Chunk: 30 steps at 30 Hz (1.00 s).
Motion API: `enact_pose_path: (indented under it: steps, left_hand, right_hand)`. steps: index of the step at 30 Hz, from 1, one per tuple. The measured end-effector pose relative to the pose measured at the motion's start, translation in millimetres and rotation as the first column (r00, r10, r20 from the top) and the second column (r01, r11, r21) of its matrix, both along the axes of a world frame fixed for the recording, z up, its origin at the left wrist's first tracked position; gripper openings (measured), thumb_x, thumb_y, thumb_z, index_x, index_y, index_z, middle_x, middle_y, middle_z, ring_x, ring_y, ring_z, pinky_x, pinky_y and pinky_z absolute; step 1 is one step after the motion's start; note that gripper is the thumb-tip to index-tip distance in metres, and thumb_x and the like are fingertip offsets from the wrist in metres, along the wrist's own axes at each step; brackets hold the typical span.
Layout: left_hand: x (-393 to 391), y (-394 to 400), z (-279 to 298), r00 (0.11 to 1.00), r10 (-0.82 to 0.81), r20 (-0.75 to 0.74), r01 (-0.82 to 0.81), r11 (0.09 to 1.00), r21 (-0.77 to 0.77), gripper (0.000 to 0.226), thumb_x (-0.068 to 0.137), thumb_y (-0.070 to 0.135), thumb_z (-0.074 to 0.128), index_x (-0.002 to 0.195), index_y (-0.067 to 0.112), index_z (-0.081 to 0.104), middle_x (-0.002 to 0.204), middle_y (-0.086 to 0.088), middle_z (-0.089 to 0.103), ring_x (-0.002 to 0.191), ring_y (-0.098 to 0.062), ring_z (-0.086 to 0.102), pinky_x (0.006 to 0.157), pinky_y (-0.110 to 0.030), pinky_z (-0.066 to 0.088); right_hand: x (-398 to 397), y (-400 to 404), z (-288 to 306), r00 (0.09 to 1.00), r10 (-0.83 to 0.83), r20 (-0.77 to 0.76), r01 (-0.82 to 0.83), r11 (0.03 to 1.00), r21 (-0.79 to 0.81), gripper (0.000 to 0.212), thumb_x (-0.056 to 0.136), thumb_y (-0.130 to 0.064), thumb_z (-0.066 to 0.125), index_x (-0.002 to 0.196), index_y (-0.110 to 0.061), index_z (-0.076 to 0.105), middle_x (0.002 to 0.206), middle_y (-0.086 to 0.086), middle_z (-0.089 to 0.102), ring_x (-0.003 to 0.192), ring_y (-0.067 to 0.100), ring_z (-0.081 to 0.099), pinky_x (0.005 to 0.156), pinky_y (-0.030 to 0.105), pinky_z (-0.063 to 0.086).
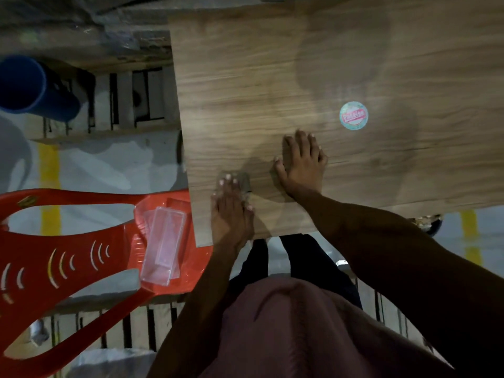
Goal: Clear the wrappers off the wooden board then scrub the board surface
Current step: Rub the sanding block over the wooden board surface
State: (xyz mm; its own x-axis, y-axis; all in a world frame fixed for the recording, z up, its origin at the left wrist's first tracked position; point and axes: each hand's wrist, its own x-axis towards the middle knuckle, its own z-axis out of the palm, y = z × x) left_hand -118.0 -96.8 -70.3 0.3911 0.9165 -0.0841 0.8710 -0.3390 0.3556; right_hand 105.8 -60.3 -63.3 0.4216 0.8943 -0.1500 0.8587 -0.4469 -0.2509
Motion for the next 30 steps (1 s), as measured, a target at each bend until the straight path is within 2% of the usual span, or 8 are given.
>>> enact_pose_path:
  steps: [4, 9, 12, 15, 19, 21, 26, 30]
  left_hand:
    - [-44.9, 15.0, 3.5, 0.985, 0.171, -0.035, -0.173, 0.984, -0.041, 0.074, 0.102, 0.035, 0.041, 0.161, 0.000, 0.013, 0.170, -0.020, 0.009, 0.159, -0.034, 0.003, 0.127, -0.055, 0.012]
    - [-31.6, -2.0, 2.2, 0.996, -0.048, -0.081, 0.045, 0.998, -0.037, 0.073, 0.100, 0.036, 0.032, 0.159, -0.005, 0.020, 0.167, -0.027, 0.015, 0.156, -0.042, 0.013, 0.122, -0.062, 0.021]
    - [-14.0, -23.1, 7.7, 0.977, -0.186, -0.107, 0.181, 0.982, -0.062, 0.073, 0.098, 0.037, 0.030, 0.158, -0.003, 0.025, 0.167, -0.024, 0.017, 0.157, -0.038, 0.015, 0.124, -0.058, 0.023]
    - [-26.0, -26.6, 1.6, 0.996, -0.011, -0.085, 0.006, 0.998, -0.061, 0.071, 0.098, 0.037, 0.031, 0.157, -0.002, 0.026, 0.165, -0.024, 0.026, 0.154, -0.036, 0.019, 0.122, -0.054, 0.023]
    - [-56.6, -32.7, 2.7, 0.985, 0.131, -0.114, -0.138, 0.989, -0.057, 0.071, 0.104, 0.042, 0.023, 0.158, -0.005, 0.023, 0.166, -0.026, 0.021, 0.155, -0.038, 0.016, 0.126, -0.051, 0.012]
    - [-49.7, -34.9, 7.8, 0.982, 0.175, -0.070, -0.181, 0.978, -0.100, 0.075, 0.099, 0.040, 0.031, 0.156, -0.008, 0.024, 0.164, -0.029, 0.021, 0.154, -0.040, 0.015, 0.125, -0.054, 0.012]
    - [-21.4, -56.4, 11.3, 0.997, -0.059, -0.055, 0.056, 0.997, -0.060, 0.069, 0.102, 0.034, 0.031, 0.157, -0.007, 0.024, 0.165, -0.028, 0.020, 0.155, -0.041, 0.018, 0.123, -0.059, 0.025]
    - [-40.5, -52.8, 5.2, 0.998, 0.040, -0.056, -0.045, 0.995, -0.095, 0.065, 0.101, 0.030, 0.033, 0.155, -0.007, 0.031, 0.163, -0.027, 0.027, 0.152, -0.042, 0.028, 0.119, -0.058, 0.032]
  right_hand:
    - [0.2, -0.7, 2.6, 1.000, 0.014, -0.015, -0.015, 1.000, -0.018, 0.063, 0.098, -0.057, 0.042, 0.154, -0.028, 0.038, 0.169, 0.001, 0.023, 0.157, 0.030, 0.016, 0.117, 0.055, 0.025]
    - [-8.1, -0.5, 9.8, 0.998, 0.054, 0.016, -0.052, 0.993, -0.110, 0.067, 0.102, -0.053, 0.028, 0.162, -0.024, 0.024, 0.172, 0.007, 0.011, 0.158, 0.035, 0.007, 0.125, 0.053, 0.015]
    - [-16.4, -0.8, 16.4, 1.000, 0.020, 0.011, -0.018, 0.989, -0.147, 0.066, 0.103, -0.049, 0.034, 0.161, -0.020, 0.024, 0.171, 0.009, 0.014, 0.157, 0.037, 0.012, 0.123, 0.053, 0.020]
    - [-22.7, -26.1, 21.7, 0.998, -0.040, 0.045, 0.046, 0.990, -0.134, 0.063, 0.101, -0.047, 0.043, 0.155, -0.016, 0.034, 0.165, 0.012, 0.030, 0.150, 0.037, 0.029, 0.115, 0.051, 0.033]
    - [-20.4, -77.4, 18.9, 0.983, -0.169, 0.065, 0.175, 0.979, -0.106, 0.060, 0.100, -0.044, 0.047, 0.150, -0.012, 0.040, 0.162, 0.011, 0.035, 0.148, 0.034, 0.033, 0.113, 0.050, 0.034]
    - [-22.6, -90.2, 16.5, 0.983, -0.166, 0.073, 0.173, 0.980, -0.100, 0.059, 0.100, -0.040, 0.049, 0.150, -0.010, 0.041, 0.162, 0.013, 0.035, 0.148, 0.036, 0.033, 0.113, 0.051, 0.034]
    - [-40.9, -89.6, 14.5, 0.981, -0.190, 0.037, 0.194, 0.971, -0.137, 0.057, 0.100, -0.031, 0.048, 0.152, -0.008, 0.038, 0.164, 0.020, 0.030, 0.150, 0.041, 0.027, 0.115, 0.055, 0.031]
    - [-34.2, -83.8, 18.9, 0.977, -0.214, 0.011, 0.213, 0.965, -0.155, 0.060, 0.096, -0.033, 0.054, 0.149, -0.010, 0.040, 0.161, 0.018, 0.033, 0.147, 0.040, 0.030, 0.113, 0.054, 0.032]
